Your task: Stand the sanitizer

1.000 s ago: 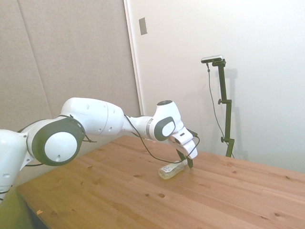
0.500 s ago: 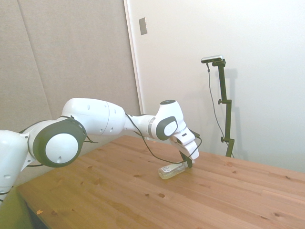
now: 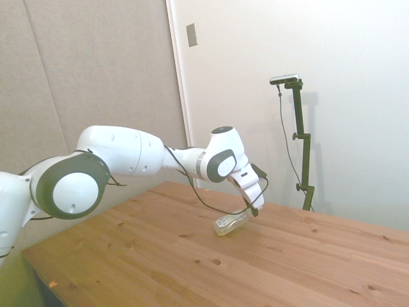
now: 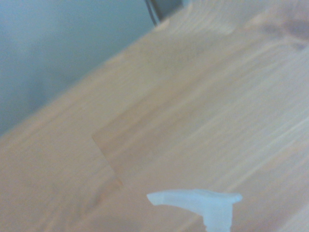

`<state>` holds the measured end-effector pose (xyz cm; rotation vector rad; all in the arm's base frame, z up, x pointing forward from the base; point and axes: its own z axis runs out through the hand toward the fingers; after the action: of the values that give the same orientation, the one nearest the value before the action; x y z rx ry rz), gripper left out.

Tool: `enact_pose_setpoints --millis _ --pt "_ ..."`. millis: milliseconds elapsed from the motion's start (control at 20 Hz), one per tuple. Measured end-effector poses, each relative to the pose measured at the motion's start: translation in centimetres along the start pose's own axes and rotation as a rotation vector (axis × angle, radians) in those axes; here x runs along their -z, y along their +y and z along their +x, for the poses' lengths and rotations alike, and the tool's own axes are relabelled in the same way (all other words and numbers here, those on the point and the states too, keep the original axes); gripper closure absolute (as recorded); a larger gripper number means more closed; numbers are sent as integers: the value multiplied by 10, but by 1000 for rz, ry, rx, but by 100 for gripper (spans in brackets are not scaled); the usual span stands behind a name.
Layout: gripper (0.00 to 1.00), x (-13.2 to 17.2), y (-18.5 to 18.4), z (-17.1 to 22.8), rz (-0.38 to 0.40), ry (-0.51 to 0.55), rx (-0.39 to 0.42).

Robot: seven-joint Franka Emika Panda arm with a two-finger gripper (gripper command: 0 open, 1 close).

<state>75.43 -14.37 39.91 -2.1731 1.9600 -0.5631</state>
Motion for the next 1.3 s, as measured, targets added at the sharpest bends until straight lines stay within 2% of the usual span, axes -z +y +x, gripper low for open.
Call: enact_pose_setpoints --millis 250,450,600,900,950,1300 --pt "100 59 3 -23 158 125 -22" --pt "100 87 18 -47 236 198 -31" --pt "100 98 29 -67 281 245 -23" --pt "100 93 51 -111 292 304 14" --pt "0 91 53 -116 292 308 16" --pt "0 94 61 -123 291 305 22"
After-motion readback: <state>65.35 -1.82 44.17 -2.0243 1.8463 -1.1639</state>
